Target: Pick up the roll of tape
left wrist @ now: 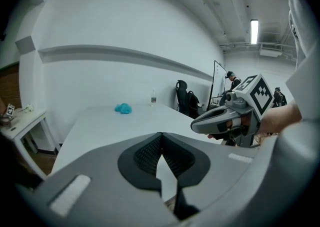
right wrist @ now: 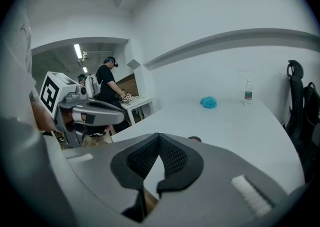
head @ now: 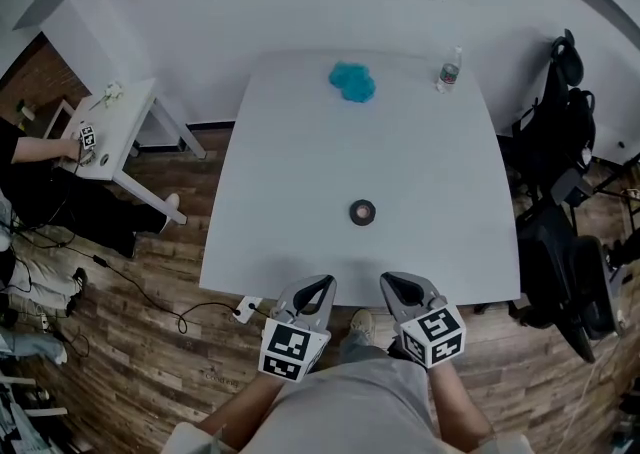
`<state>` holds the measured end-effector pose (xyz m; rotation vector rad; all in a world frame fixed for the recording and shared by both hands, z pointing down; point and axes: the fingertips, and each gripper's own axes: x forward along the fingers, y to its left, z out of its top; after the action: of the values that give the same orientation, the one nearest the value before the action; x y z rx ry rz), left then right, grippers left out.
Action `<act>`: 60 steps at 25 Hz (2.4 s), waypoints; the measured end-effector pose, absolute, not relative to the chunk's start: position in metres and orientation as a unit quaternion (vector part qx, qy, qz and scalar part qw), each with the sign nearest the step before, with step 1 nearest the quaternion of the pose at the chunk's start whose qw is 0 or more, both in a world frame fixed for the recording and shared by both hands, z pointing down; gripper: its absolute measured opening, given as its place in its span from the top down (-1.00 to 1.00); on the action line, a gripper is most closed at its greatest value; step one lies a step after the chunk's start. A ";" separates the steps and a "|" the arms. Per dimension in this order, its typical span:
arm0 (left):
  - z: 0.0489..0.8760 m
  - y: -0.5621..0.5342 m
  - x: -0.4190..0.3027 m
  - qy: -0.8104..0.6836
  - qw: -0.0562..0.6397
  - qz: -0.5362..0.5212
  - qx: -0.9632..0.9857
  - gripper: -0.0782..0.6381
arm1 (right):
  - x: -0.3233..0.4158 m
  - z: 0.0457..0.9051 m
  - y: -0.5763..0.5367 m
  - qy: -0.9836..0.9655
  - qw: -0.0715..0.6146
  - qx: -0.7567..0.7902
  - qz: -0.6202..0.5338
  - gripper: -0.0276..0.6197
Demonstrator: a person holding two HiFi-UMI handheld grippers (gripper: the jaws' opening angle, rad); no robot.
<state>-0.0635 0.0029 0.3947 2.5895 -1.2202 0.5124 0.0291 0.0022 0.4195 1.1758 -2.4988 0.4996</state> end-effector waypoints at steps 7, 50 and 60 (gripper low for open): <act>0.393 -0.038 -0.048 -0.435 0.117 0.168 0.877 0.74 | 0.043 0.416 -0.040 -0.887 0.174 0.394 0.165 0.90; 0.401 -0.114 -0.032 -0.389 0.137 0.172 0.894 0.74 | 0.066 0.427 -0.107 -0.859 0.188 0.436 0.191 0.90; 0.418 -0.131 -0.033 -0.371 0.132 0.192 0.899 0.74 | 0.062 0.436 -0.119 -0.853 0.196 0.439 0.201 0.90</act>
<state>-0.0327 -0.1314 0.4176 2.6082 -1.0778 0.5575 0.0617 -0.1188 0.4357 1.2296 -2.3912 0.5645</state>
